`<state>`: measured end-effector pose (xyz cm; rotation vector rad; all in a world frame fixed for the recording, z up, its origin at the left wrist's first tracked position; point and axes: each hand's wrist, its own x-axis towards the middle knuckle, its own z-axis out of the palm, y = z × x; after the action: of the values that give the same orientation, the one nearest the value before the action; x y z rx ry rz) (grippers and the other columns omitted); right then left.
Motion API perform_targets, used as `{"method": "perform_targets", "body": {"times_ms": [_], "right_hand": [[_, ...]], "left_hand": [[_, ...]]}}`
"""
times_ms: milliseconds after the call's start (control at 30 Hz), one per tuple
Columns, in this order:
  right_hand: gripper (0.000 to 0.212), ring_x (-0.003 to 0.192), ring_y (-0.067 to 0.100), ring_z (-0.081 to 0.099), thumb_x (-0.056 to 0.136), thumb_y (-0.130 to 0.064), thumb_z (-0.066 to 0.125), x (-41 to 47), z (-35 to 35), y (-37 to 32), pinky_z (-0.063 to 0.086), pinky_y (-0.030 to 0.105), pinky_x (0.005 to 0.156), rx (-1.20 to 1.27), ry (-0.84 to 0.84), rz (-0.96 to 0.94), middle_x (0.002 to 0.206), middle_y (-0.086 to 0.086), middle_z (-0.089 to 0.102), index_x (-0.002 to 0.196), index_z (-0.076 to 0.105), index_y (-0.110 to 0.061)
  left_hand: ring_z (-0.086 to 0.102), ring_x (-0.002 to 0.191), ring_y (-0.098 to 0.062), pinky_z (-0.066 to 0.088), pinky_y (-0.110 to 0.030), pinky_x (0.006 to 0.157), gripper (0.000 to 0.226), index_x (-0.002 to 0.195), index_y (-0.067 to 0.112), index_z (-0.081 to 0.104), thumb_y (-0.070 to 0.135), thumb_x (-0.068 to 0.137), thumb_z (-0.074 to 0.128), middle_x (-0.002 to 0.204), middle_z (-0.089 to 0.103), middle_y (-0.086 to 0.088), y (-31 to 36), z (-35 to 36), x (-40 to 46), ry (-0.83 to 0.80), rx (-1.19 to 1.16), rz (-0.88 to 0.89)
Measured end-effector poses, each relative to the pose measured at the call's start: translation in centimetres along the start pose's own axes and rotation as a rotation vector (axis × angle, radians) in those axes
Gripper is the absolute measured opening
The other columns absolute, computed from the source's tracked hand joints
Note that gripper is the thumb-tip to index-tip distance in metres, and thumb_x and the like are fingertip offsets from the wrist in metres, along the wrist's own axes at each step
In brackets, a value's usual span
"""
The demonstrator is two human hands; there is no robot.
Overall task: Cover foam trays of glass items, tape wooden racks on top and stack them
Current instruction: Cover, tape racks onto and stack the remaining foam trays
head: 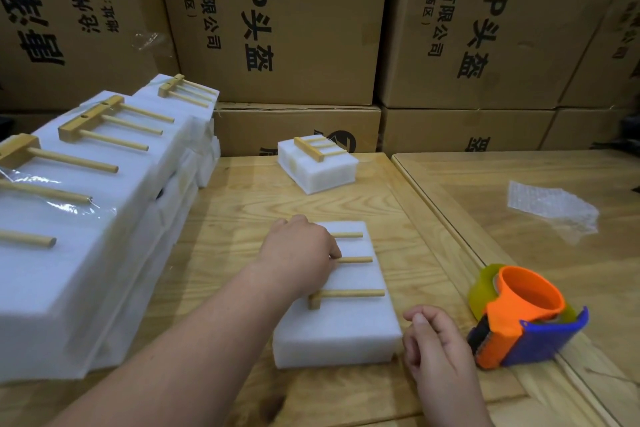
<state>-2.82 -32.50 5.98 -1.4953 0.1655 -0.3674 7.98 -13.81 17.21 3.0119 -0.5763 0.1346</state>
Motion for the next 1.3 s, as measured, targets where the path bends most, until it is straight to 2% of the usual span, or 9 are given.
{"method": "perform_targets", "body": {"times_ms": [200,400,500,600,833,967,1100,1200,1300], "right_hand": [[0.036,0.044,0.014,0.036,0.104,-0.009,0.046,0.0,0.0,0.1,0.027,0.021,0.042,-0.02,-0.012,-0.005,0.05,0.0,0.041,0.081,0.066,-0.028],[0.03,0.048,0.013,0.038,0.104,-0.015,0.048,-0.3,-0.2,0.6,0.031,0.023,0.045,-0.076,-0.065,-0.025,0.052,-0.001,0.043,0.084,0.067,-0.027],[0.025,0.051,0.011,0.038,0.105,-0.02,0.051,-0.3,-0.2,0.7,0.032,0.023,0.047,-0.081,-0.083,-0.021,0.054,-0.003,0.044,0.085,0.066,-0.026],[0.019,0.052,0.01,0.039,0.093,-0.038,0.054,-0.3,0.0,0.4,0.032,0.023,0.048,-0.089,-0.085,-0.031,0.055,-0.005,0.045,0.084,0.065,-0.025],[0.009,0.053,0.003,0.049,0.089,-0.032,0.059,0.3,-2.7,-5.1,0.04,0.016,0.052,-0.306,-0.085,-0.33,0.059,-0.007,0.059,0.091,0.068,-0.032],[0.022,0.083,0.005,0.062,0.082,-0.053,0.057,4.0,-8.7,-11.6,0.044,0.011,0.069,-0.645,-0.048,-0.495,0.087,-0.013,0.067,0.094,0.067,-0.038],[0.061,0.107,-0.012,0.052,0.068,-0.083,0.065,7.7,-13.9,-14.3,0.04,0.009,0.082,-1.207,-0.355,-0.23,0.114,-0.027,0.058,0.115,0.06,-0.044],[0.09,0.114,0.0,0.054,0.05,-0.089,0.071,9.2,-15.6,-13.3,0.046,0.023,0.096,-1.464,-0.522,-0.006,0.123,-0.025,0.053,0.125,0.057,-0.043],[0.079,0.096,0.0,0.054,0.037,-0.086,0.074,9.7,-15.8,-11.3,0.048,0.023,0.078,-1.583,-0.595,0.047,0.102,-0.023,0.059,0.103,0.056,-0.048]], "left_hand": [[0.046,0.123,-0.017,0.036,-0.036,0.102,0.033,0.127,0.04,0.066,0.044,0.096,0.054,0.126,0.061,0.013,-0.4,0.0,-0.4,0.095,-0.07,-0.005],[0.06,0.103,-0.012,0.048,-0.032,0.09,0.026,0.11,0.031,0.074,0.016,0.095,0.059,0.108,0.066,0.016,-4.0,3.6,-4.6,0.571,-0.618,-0.26],[0.052,0.132,-0.022,0.04,-0.034,0.11,0.039,0.132,0.026,0.065,0.014,0.098,0.052,0.141,0.059,0.002,-6.3,6.9,-7.2,0.319,-0.455,-0.418],[0.017,0.154,-0.015,0.014,-0.034,0.124,0.05,0.156,0.035,0.034,0.037,0.105,0.034,0.167,0.022,0.009,-6.5,9.3,-9.0,0.049,-0.255,-0.447],[0.01,0.156,-0.013,0.007,-0.034,0.124,0.053,0.157,0.04,0.027,0.047,0.105,0.029,0.168,0.015,0.013,-6.5,9.7,-9.6,0.05,-0.17,-0.456],[0.013,0.155,-0.013,0.008,-0.034,0.123,0.052,0.155,0.04,0.033,0.046,0.104,0.034,0.167,0.02,0.013,-6.5,9.6,-9.6,0.058,-0.195,-0.451],[0.013,0.155,-0.012,0.009,-0.033,0.123,0.052,0.155,0.04,0.032,0.046,0.104,0.034,0.167,0.019,0.014,-6.2,9.5,-9.5,0.054,-0.185,-0.45],[0.013,0.155,-0.012,0.01,-0.033,0.123,0.052,0.155,0.04,0.032,0.046,0.104,0.034,0.167,0.019,0.014,-6.0,9.2,-9.5,0.054,-0.188,-0.458],[0.013,0.155,-0.012,0.011,-0.033,0.124,0.051,0.155,0.039,0.032,0.045,0.104,0.034,0.167,0.02,0.013,-5.8,9.0,-9.6,0.059,-0.196,-0.457]]}}
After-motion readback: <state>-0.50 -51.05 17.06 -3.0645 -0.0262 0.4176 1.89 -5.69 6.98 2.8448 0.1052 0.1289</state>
